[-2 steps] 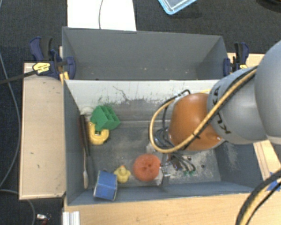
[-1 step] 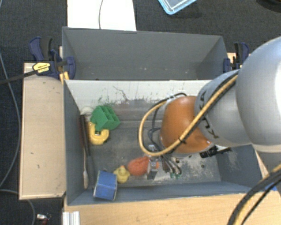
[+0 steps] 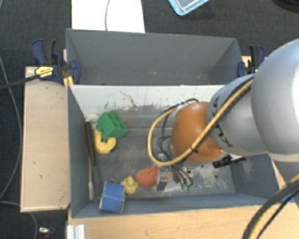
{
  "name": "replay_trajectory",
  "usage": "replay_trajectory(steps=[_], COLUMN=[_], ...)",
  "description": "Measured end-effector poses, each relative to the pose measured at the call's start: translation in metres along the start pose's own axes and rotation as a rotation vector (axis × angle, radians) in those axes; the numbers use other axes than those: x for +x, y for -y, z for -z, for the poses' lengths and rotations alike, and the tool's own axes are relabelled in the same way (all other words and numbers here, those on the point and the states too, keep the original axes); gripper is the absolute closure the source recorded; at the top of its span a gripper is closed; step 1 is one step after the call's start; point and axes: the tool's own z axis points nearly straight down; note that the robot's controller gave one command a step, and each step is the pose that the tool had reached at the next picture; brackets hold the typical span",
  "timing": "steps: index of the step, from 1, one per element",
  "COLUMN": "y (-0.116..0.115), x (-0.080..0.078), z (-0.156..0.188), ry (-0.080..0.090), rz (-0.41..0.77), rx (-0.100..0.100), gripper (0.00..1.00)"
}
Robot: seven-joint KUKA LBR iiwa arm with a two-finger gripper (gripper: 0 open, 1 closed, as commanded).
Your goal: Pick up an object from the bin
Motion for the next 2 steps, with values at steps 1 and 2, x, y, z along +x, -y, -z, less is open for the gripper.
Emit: replay_trajectory(steps=[1,2], y=[0.005,-0.004], x=[0.0,-0.003], z=[0.063,0.145], ry=[-0.006,-0.01], rz=[-0.022,-0.03], rx=[0.001,0.002], gripper=[1.0,1.0])
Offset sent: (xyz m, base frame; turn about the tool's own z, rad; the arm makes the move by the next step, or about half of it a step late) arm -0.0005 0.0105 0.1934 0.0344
